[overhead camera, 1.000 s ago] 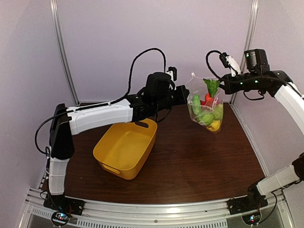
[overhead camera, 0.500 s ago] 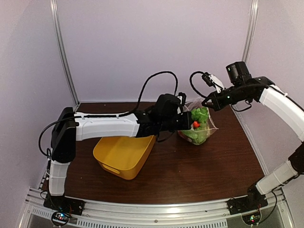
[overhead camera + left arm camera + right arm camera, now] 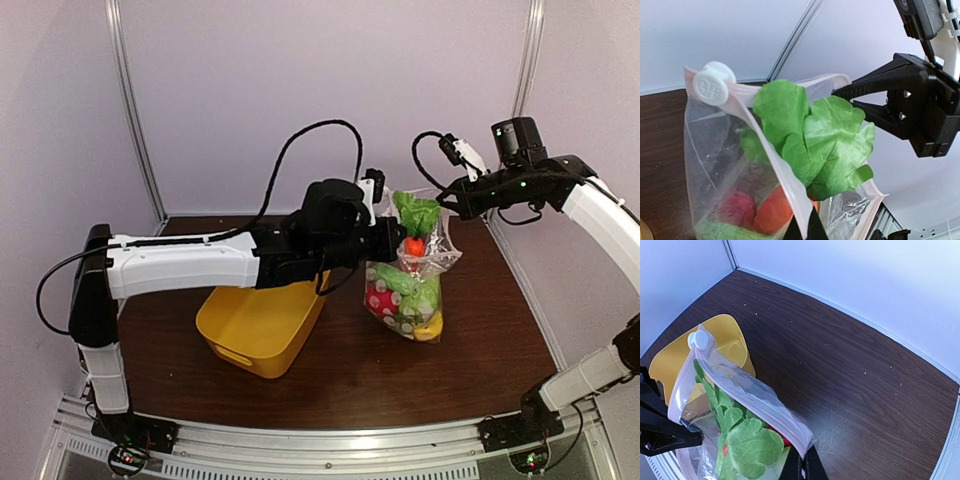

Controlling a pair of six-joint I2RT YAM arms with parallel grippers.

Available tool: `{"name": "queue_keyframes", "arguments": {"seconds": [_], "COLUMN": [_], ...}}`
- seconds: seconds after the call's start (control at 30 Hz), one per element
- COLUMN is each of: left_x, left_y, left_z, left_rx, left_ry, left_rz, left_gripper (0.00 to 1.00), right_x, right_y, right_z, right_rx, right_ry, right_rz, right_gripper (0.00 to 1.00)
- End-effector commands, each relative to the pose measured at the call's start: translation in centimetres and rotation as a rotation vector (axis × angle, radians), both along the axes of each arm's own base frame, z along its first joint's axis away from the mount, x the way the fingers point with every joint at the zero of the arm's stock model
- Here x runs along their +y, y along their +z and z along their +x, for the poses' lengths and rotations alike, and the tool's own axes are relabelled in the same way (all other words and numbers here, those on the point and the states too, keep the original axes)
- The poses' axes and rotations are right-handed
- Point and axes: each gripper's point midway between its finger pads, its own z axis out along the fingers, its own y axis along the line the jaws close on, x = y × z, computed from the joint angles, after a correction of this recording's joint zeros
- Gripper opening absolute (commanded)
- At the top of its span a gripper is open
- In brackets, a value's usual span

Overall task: Place the food in the zip-top bag and seal the zipper
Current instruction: Adjust the zipper food storage bag at the center of the board, then adjust the fake vegetable in the zipper food storage bag.

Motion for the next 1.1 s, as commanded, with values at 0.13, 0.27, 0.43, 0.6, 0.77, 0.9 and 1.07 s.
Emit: {"name": "queue_keyframes", "arguments": {"seconds": [0.13,0.27,0.43,0.6,0.77,0.9,1.07], "left_x": [2.3,2.4,2.2,1.4,0.3,-0.3,-0.2], "left_y": [-0.5,-1.6,3.0,3.5,0.9,-0.3,-2.2], "left_z": [3.5,2.1,-4.1,-7.3,-6.1,-4.6,-3.9], "left_rx": [-0.067,-0.024,-0.112,-0.090,-0.040,-0.027,0.015], "left_ry": [0.091,-0.002,-0.106,-0.215,-0.164,-0.105,-0.066], "left_rz": [0.067,0.067,-0.036,-0.091,0.005,0.157,0.234], "left_gripper": [0.00,0.25,0.40,0.43,0.44,0.48,0.53], "right_x": [-0.7,0.9,2.0,3.6,4.2,4.2,4.4], "right_y": [1.5,2.5,0.2,-2.5,-3.3,-3.0,-2.3], "right_z": [-0.1,-2.0,-2.3,-2.8,-3.0,-3.4,-4.3], "right_rx": [-0.045,-0.037,0.028,0.112,0.145,0.138,0.125], "right_ry": [-0.029,0.063,0.102,0.161,0.182,0.191,0.209], "right_rz": [0.012,0.107,0.117,0.159,0.166,0.165,0.182], "right_gripper": [0.00,0.00,0.00,0.00,0.00,0.00,0.00]}}
